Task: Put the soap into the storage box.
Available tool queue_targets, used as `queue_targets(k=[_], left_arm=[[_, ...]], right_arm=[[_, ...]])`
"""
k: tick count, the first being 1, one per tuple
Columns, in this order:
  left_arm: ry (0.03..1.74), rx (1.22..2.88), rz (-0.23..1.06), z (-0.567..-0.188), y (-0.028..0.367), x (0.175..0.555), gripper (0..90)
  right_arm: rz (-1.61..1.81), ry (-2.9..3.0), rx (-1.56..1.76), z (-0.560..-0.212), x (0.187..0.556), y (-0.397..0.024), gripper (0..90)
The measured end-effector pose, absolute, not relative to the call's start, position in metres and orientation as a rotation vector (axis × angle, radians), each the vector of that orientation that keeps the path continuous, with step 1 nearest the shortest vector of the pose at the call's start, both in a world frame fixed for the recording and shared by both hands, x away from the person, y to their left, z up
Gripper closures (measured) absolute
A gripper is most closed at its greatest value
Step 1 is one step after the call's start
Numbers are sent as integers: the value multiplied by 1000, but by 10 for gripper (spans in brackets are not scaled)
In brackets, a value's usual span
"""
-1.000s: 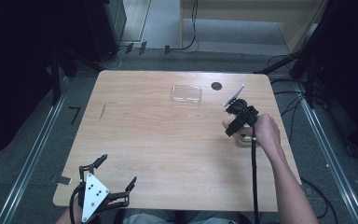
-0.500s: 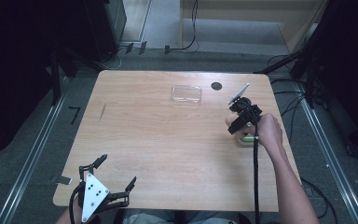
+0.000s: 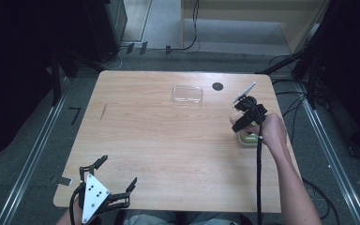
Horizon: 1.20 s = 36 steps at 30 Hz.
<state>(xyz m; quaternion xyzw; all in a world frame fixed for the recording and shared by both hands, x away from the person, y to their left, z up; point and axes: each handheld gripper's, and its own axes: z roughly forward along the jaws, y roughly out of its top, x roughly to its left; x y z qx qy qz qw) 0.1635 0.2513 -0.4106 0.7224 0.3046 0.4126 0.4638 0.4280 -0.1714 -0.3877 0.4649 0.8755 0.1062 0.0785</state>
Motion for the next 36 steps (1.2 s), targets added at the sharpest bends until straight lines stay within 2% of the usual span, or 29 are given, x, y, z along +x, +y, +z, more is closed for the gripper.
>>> queue_targets(k=[36], left_arm=[[748,1775,1015,-411,251,164,0]], right_arm=[[367,2522,1530,-400,440,-195,337]])
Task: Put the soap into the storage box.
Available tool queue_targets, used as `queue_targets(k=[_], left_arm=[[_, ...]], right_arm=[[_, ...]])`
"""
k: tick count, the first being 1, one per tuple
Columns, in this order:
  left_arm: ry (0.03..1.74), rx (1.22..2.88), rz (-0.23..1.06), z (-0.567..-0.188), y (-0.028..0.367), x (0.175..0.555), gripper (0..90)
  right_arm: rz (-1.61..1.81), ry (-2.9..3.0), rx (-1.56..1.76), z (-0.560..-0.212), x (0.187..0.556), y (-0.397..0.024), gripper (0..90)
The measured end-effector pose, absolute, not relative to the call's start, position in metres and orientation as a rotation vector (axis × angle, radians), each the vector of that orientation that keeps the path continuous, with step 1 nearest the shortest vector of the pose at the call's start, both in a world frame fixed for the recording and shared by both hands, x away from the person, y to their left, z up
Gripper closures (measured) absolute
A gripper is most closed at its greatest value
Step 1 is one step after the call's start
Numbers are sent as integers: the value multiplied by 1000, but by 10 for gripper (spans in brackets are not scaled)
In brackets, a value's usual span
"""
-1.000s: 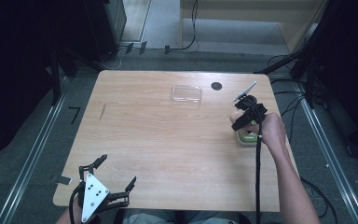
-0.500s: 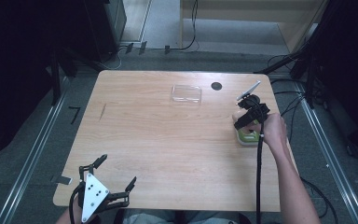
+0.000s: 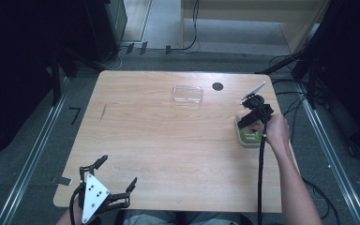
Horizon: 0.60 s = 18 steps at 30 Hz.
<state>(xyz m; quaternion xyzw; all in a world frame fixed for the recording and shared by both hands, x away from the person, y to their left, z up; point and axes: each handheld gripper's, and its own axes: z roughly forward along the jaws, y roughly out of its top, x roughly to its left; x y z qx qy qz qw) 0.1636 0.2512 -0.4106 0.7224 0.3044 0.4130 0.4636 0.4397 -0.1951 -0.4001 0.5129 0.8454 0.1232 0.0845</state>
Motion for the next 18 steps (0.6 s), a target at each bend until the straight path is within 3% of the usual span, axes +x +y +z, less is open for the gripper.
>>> queue_targets(k=[18], left_arm=[[748,1776,1014,-411,251,164,0]], right_arm=[[388,2435,1671,-416,447,-211,337]])
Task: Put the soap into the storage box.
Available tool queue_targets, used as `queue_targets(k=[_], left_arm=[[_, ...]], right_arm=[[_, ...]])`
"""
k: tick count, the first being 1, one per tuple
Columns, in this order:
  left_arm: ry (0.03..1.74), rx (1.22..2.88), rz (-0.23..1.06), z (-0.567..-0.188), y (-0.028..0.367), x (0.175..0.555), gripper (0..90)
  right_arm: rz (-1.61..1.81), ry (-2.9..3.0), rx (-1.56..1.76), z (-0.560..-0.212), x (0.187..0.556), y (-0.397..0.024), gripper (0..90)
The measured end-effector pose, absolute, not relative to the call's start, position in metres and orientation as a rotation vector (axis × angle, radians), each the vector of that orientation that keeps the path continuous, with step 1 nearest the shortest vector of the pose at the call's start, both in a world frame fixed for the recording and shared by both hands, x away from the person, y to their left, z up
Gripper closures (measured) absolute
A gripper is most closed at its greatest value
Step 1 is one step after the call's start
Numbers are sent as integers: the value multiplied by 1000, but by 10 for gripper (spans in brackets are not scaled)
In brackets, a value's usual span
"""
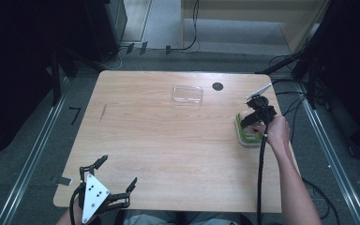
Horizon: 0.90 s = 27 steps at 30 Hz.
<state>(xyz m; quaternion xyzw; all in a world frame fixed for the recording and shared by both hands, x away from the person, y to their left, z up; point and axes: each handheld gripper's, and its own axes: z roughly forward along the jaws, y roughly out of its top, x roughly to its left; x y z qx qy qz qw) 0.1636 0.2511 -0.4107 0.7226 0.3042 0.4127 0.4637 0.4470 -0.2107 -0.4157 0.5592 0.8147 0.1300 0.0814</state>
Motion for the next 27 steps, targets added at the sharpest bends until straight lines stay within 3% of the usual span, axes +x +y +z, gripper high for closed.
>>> queue_targets(k=[27], left_arm=[[748,1774,1014,-411,251,164,0]], right_arm=[[382,2327,1836,-443,454,-217,336]])
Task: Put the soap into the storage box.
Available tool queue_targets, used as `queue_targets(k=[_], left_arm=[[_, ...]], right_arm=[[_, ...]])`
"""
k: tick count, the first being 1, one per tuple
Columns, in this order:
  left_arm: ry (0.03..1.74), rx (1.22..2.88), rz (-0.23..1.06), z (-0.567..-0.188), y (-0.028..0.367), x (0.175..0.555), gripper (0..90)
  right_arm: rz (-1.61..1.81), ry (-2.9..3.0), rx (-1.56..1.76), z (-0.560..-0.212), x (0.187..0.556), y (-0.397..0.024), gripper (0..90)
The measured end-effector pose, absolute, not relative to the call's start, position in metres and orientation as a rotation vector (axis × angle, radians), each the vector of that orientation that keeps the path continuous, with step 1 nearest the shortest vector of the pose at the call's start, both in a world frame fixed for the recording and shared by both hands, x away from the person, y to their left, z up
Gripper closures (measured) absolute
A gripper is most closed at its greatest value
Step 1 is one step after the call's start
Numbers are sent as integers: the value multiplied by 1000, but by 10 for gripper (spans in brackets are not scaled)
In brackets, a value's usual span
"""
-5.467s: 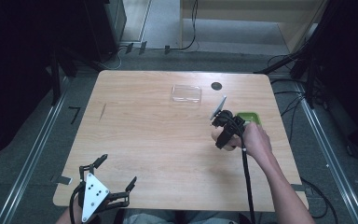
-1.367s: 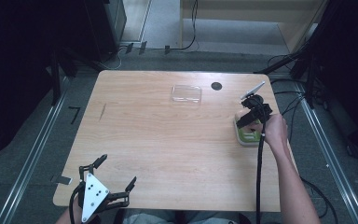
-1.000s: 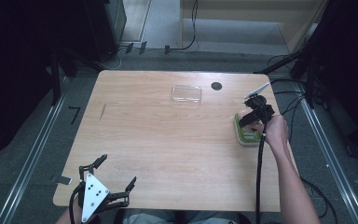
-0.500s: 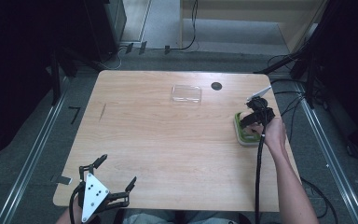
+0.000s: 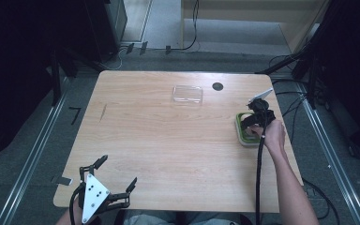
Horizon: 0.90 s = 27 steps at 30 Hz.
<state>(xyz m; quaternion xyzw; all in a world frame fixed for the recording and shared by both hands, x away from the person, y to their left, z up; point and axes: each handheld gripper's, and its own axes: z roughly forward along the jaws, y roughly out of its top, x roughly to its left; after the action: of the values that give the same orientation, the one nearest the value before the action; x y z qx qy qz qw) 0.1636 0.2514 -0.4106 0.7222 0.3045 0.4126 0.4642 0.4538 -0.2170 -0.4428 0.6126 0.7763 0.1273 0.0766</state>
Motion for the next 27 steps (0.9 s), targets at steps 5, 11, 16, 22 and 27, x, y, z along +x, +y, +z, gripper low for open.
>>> queue_targets(k=[5,11,16,22,27], left_arm=[[748,1774,1013,-411,251,163,0],[748,1774,1014,-411,251,163,0],[748,1772,1013,-411,251,163,0],[747,1773,1013,-411,252,164,0],[748,1772,1013,-411,251,163,0]], right_arm=[[366,2314,1858,-446,454,-216,335],[352,2305,1877,-448,455,-215,335],[337,2308,1879,-449,455,-215,334],[330,2314,1888,-451,456,-215,333],[328,2315,1875,-448,455,-215,332]])
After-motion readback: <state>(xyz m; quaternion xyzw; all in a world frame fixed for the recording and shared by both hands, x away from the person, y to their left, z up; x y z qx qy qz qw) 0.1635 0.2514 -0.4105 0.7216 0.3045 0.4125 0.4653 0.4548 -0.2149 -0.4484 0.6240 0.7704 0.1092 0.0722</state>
